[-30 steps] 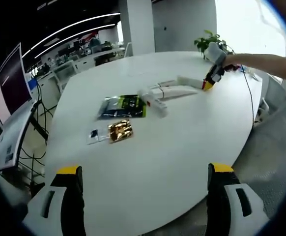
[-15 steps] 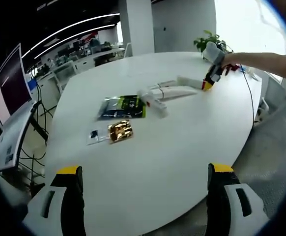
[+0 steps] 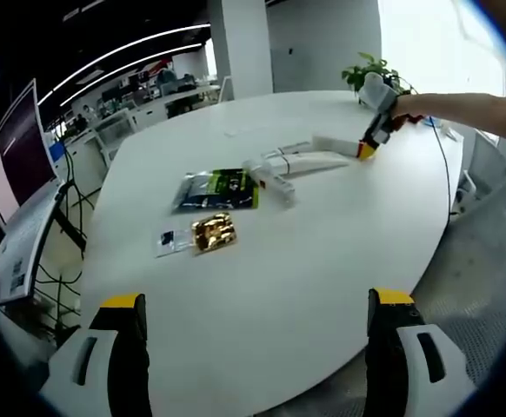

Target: Arrange the skincare products in the storage area until every visible bottle or jar stands upright without overlapping.

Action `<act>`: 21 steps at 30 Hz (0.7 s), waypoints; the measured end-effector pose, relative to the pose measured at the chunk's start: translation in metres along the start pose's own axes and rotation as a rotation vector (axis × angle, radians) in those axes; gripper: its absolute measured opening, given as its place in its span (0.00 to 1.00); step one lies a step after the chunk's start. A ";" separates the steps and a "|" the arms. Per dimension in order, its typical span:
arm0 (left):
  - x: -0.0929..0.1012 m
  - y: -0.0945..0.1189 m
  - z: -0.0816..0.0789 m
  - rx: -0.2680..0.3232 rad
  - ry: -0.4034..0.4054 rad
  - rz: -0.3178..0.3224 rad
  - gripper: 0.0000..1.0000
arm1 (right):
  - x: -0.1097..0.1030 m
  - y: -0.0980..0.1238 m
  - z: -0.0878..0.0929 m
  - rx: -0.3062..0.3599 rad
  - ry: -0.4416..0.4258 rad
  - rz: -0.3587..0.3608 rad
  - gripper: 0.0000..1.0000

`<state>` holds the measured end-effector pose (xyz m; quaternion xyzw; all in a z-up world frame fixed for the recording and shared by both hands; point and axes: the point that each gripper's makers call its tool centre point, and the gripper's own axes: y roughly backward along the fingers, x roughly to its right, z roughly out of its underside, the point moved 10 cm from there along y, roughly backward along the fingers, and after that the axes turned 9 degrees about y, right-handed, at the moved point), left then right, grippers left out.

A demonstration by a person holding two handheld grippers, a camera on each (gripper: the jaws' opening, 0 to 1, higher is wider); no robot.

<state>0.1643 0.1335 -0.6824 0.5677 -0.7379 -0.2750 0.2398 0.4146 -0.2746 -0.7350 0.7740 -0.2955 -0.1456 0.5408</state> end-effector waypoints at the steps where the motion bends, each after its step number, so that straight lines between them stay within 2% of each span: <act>1: 0.000 0.000 0.000 0.002 0.000 0.002 0.99 | -0.001 0.000 -0.001 -0.007 -0.007 -0.004 0.27; 2: 0.000 0.000 0.000 0.002 -0.001 0.004 0.99 | -0.001 0.001 -0.001 -0.021 -0.033 -0.018 0.27; 10: 0.001 0.000 -0.001 0.007 -0.004 0.006 0.99 | -0.004 0.004 -0.003 -0.030 -0.062 -0.014 0.26; 18: 0.003 -0.001 -0.002 0.002 -0.020 0.017 0.99 | -0.008 0.013 0.002 -0.024 -0.117 -0.087 0.26; 21: 0.003 0.000 -0.002 0.005 -0.020 0.018 0.99 | -0.008 0.014 0.003 -0.027 -0.123 -0.089 0.26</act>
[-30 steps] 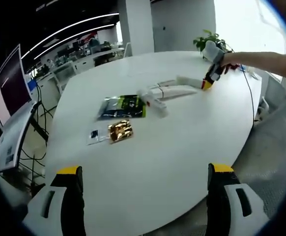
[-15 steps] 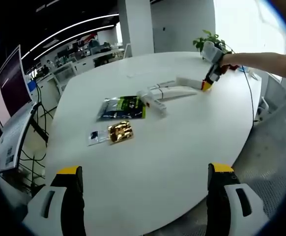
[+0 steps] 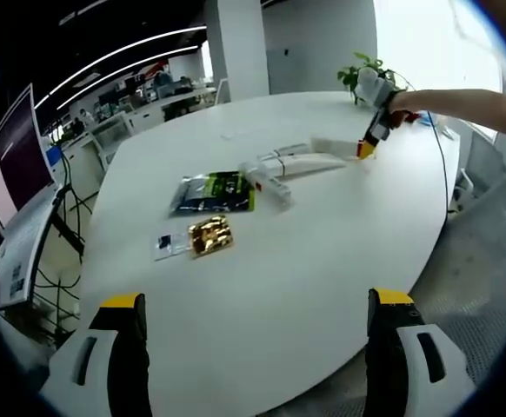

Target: Arrange the skincare products in the storage area until every visible bottle or jar stands upright without overlapping.

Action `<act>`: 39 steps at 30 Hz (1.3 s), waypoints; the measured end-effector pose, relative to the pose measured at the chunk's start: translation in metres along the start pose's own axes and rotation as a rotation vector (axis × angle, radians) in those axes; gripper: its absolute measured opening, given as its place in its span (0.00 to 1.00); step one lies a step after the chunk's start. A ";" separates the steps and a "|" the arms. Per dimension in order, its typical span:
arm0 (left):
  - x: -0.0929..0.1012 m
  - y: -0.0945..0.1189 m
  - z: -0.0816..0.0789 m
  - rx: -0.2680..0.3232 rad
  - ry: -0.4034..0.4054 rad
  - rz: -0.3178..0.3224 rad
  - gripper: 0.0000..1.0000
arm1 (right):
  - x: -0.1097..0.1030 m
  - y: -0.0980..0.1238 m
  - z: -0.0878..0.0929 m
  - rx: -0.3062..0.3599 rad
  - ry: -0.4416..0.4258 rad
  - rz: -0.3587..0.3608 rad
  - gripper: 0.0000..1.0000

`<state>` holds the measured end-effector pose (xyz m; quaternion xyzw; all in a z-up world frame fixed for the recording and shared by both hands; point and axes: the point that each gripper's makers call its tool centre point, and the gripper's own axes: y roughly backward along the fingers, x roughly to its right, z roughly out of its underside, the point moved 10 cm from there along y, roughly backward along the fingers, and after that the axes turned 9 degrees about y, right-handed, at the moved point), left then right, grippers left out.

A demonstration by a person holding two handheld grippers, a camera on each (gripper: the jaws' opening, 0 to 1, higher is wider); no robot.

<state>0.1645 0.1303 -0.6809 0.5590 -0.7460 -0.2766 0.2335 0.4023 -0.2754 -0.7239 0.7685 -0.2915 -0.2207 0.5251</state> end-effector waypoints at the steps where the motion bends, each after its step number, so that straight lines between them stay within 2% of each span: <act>1: 0.000 0.000 0.000 0.001 0.001 0.003 0.99 | -0.003 0.001 0.002 -0.001 -0.025 -0.017 0.26; 8: 0.001 0.001 -0.001 0.009 -0.016 0.004 0.99 | -0.007 0.006 0.009 0.016 -0.036 -0.015 0.26; 15: 0.003 0.002 -0.001 0.013 -0.039 0.012 0.99 | -0.009 0.012 0.016 0.037 -0.096 -0.056 0.26; 23: 0.003 0.003 -0.002 0.024 -0.040 0.010 0.99 | -0.013 0.017 0.024 0.026 -0.092 -0.054 0.26; 28: 0.004 0.003 -0.003 0.028 -0.045 0.013 0.99 | -0.027 0.025 0.032 0.025 -0.113 -0.080 0.26; 39: 0.004 0.005 -0.004 0.043 -0.048 0.018 0.99 | -0.035 0.028 0.042 0.001 -0.138 -0.162 0.26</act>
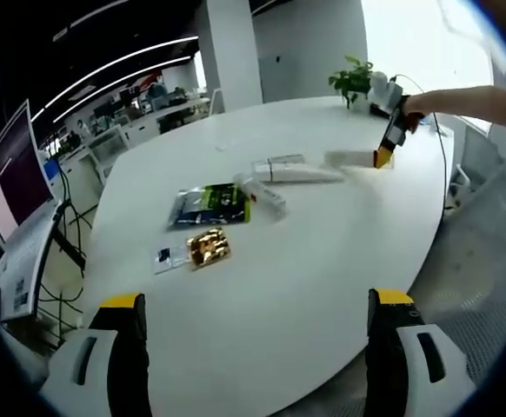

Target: Arrange the skincare products in the storage area until every visible bottle or jar stands upright without overlapping.

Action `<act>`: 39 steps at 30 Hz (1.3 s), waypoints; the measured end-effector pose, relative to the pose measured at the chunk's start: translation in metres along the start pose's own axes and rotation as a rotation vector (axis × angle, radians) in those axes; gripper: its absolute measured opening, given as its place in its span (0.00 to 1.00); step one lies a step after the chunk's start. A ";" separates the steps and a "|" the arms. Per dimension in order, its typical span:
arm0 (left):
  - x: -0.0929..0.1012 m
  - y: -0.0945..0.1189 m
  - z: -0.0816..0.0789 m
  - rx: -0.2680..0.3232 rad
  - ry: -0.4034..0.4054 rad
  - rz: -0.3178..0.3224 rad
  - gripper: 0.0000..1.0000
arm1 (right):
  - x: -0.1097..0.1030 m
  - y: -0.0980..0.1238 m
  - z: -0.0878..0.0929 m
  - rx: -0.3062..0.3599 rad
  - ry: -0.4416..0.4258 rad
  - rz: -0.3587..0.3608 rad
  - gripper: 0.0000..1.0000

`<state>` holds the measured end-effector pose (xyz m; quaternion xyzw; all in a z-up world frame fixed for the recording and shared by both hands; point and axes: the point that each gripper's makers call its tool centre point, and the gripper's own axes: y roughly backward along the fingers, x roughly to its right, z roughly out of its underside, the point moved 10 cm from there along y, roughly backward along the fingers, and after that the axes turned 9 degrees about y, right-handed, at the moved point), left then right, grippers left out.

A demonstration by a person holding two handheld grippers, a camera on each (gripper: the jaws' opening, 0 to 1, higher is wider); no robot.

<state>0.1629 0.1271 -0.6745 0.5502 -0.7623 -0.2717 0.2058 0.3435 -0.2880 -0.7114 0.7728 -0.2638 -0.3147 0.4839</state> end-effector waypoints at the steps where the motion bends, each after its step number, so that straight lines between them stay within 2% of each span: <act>1: 0.000 0.000 0.000 0.001 -0.001 -0.001 0.99 | -0.001 0.000 0.001 -0.003 -0.002 -0.011 0.26; 6: 0.001 0.001 -0.001 0.004 -0.012 -0.005 0.99 | -0.007 0.000 0.003 0.000 -0.019 -0.051 0.26; 13: 0.001 0.001 -0.001 0.005 -0.023 -0.001 0.99 | -0.019 -0.002 0.011 0.006 -0.073 -0.147 0.26; 28: 0.006 -0.003 -0.002 -0.010 -0.069 0.008 0.99 | -0.051 -0.014 0.034 0.085 -0.355 -0.394 0.26; 34: 0.010 -0.007 -0.003 -0.040 -0.163 -0.002 0.99 | -0.060 -0.013 0.035 0.101 -0.421 -0.446 0.26; 39: 0.016 -0.010 -0.009 -0.038 -0.265 0.033 0.99 | -0.068 -0.009 0.036 0.104 -0.455 -0.472 0.26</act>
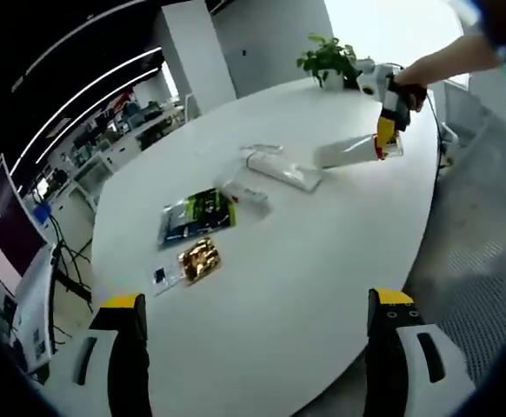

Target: Arrange the skincare products in the storage area until every visible bottle or jar stands upright without overlapping.

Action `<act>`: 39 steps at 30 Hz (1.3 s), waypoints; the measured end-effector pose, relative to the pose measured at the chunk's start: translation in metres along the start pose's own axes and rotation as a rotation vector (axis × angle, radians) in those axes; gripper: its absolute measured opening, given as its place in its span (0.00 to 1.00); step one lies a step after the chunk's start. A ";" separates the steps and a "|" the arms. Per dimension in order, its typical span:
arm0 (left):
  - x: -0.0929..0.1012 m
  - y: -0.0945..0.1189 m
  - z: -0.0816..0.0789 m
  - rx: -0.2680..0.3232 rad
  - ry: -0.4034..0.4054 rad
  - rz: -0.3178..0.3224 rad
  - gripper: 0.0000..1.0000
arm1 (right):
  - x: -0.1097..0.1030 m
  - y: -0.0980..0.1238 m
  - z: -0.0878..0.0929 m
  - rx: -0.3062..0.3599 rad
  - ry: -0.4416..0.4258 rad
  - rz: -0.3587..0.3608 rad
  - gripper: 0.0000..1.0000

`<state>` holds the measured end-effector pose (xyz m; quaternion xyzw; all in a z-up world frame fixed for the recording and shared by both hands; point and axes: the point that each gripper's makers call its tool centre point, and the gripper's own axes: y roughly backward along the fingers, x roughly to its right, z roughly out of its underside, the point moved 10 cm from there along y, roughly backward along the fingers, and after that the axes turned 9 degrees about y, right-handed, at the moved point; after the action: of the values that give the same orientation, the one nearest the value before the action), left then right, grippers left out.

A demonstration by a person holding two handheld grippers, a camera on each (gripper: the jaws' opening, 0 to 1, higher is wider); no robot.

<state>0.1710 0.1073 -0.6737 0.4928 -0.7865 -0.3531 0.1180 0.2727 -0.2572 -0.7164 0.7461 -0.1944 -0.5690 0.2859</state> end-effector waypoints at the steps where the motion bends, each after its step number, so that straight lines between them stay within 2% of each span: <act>1: 0.000 -0.001 -0.002 -0.001 -0.021 0.007 0.99 | 0.000 0.000 0.001 0.012 -0.018 -0.014 0.26; 4: -0.002 -0.004 -0.007 0.021 -0.072 0.023 0.99 | 0.000 0.000 0.003 0.021 -0.029 -0.026 0.26; 6: -0.002 -0.008 -0.014 0.064 -0.118 0.041 0.99 | 0.001 -0.002 0.006 0.029 -0.047 -0.036 0.26; 9: -0.001 -0.018 -0.028 0.156 -0.184 0.029 0.97 | -0.001 -0.005 0.010 0.043 -0.073 -0.055 0.27; 11: 0.002 -0.024 -0.033 0.186 -0.206 0.056 0.94 | -0.002 -0.006 0.011 0.049 -0.082 -0.061 0.27; 12: 0.007 -0.030 -0.039 0.221 -0.238 0.083 0.93 | -0.002 -0.007 0.012 0.053 -0.095 -0.071 0.27; 14: 0.010 -0.038 -0.045 0.245 -0.293 0.112 0.94 | -0.003 -0.006 0.011 0.060 -0.103 -0.078 0.27; 16: 0.013 -0.049 -0.050 0.282 -0.283 0.160 0.97 | -0.003 -0.006 0.011 0.057 -0.106 -0.084 0.27; 18: 0.014 -0.062 -0.053 0.265 -0.257 0.184 0.98 | -0.003 -0.005 0.012 0.058 -0.103 -0.082 0.27; 20: 0.017 -0.070 -0.056 0.287 -0.266 0.202 0.96 | -0.004 -0.006 0.012 0.060 -0.110 -0.085 0.27; 22: 0.023 -0.080 -0.061 0.326 -0.315 0.213 0.94 | -0.004 -0.005 0.012 0.061 -0.109 -0.084 0.27; 24: 0.032 -0.087 -0.069 0.401 -0.351 0.238 0.87 | -0.004 -0.005 0.012 0.066 -0.119 -0.088 0.27; 25: 0.032 -0.090 -0.072 0.417 -0.362 0.236 0.84 | -0.004 -0.005 0.012 0.069 -0.123 -0.090 0.27; 26: 0.036 -0.093 -0.073 0.406 -0.352 0.232 0.80 | -0.004 -0.005 0.012 0.072 -0.125 -0.091 0.27; 29: 0.040 -0.106 -0.077 0.425 -0.388 0.216 0.84 | -0.003 -0.006 0.013 0.080 -0.143 -0.102 0.27; 33: 0.050 -0.116 -0.081 0.477 -0.444 0.227 0.77 | -0.004 -0.006 0.013 0.087 -0.156 -0.106 0.27; 36: 0.059 -0.125 -0.084 0.494 -0.532 0.255 0.63 | -0.004 -0.006 0.013 0.094 -0.174 -0.112 0.27; 37: 0.063 -0.128 -0.085 0.515 -0.568 0.245 0.63 | -0.004 -0.006 0.013 0.096 -0.182 -0.115 0.27; 39: 0.067 -0.135 -0.086 0.531 -0.646 0.212 0.70 | -0.005 -0.006 0.013 0.101 -0.199 -0.124 0.27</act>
<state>0.2778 -0.0244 -0.7131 0.2867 -0.8928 -0.2607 -0.2298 0.2587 -0.2517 -0.7192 0.7099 -0.2038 -0.6464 0.1917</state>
